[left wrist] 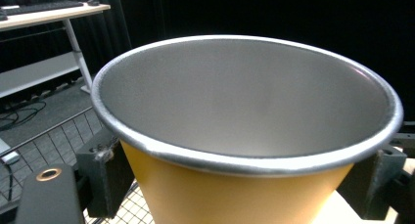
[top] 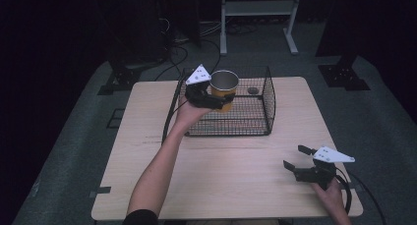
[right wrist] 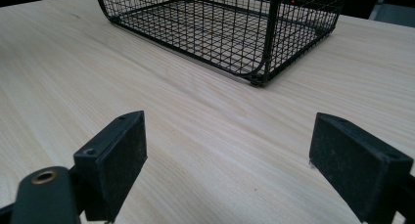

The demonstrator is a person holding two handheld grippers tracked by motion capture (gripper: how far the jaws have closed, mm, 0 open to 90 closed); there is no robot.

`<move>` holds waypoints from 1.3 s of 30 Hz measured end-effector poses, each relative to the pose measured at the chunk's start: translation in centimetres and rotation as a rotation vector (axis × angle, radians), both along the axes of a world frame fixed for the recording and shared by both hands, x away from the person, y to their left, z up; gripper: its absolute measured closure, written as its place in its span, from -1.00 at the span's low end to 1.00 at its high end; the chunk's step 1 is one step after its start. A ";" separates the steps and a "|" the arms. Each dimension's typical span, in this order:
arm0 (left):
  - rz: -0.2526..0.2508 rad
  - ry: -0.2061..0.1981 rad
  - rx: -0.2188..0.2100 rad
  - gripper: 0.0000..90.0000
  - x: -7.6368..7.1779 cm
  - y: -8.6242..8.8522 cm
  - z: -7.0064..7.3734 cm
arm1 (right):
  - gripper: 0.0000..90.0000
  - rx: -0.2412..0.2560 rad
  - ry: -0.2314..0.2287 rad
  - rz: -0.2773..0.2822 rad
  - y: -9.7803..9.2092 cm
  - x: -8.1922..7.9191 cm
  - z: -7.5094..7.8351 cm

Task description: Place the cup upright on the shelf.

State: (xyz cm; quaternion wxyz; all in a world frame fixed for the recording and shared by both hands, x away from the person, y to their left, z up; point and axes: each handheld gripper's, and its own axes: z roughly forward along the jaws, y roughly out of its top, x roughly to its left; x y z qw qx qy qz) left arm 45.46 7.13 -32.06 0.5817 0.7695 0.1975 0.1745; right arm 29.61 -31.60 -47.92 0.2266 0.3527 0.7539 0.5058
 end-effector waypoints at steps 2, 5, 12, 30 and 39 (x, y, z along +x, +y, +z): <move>-0.001 0.004 -0.001 -0.67 0.3 -0.1 -0.1 | -0.71 0.000 0.001 0.000 0.0 0.0 0.0; -0.004 0.008 0.005 -0.67 0.6 -0.3 -0.3 | -0.71 0.000 0.002 0.000 0.0 0.0 0.0; -0.005 0.022 0.018 -0.67 1.6 -0.7 -0.7 | -0.71 0.000 0.002 -0.001 0.0 0.0 0.0; -0.019 0.069 0.064 -0.67 4.1 -2.4 -2.9 | -0.71 0.000 -0.001 0.003 0.0 0.0 0.0; -0.033 0.082 0.085 -0.67 4.9 -3.4 -3.6 | -0.71 0.010 0.001 0.001 -0.1 0.0 0.0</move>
